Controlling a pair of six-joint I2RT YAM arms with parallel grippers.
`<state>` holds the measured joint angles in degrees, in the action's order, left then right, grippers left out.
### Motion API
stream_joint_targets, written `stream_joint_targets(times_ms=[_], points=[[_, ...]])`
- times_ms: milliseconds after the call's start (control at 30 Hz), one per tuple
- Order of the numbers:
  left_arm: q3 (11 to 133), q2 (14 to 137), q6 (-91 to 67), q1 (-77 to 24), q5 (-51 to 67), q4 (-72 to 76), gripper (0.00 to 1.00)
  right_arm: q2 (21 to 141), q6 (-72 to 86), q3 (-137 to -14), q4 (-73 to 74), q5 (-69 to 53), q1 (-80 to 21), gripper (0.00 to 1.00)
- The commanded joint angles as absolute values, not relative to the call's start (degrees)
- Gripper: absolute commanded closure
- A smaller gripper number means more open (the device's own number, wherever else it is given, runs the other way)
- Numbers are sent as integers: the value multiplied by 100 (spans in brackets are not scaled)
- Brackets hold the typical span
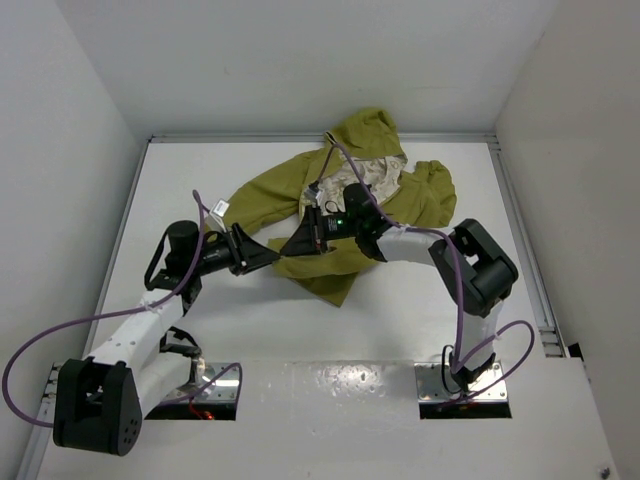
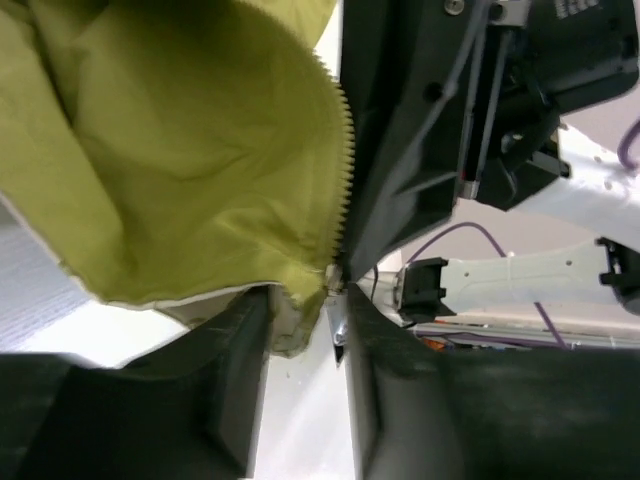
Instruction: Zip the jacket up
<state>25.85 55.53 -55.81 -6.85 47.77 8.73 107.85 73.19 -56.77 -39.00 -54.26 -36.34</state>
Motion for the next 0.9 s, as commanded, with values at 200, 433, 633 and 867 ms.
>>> stream_joint_targets(times_ms=[200, 433, 633, 867], points=[[2496, 5423, -5572, -782, 4676, 1195, 91, 10872, 7506, -5722, -4473, -5546, -3727, 100], [2443, 5309, -5572, -730, 4676, 1195, 97, 10907, 7910, -5581, -4896, -5599, -3718, 86], [2391, 5309, -5651, -677, 4676, 1248, 97, 10863, 8165, -5476, -5212, -5616, -3709, 76], [2338, 5309, -5826, -624, 4676, 1301, 97, 10854, 8402, -5353, -5581, -5660, -3735, 73]])
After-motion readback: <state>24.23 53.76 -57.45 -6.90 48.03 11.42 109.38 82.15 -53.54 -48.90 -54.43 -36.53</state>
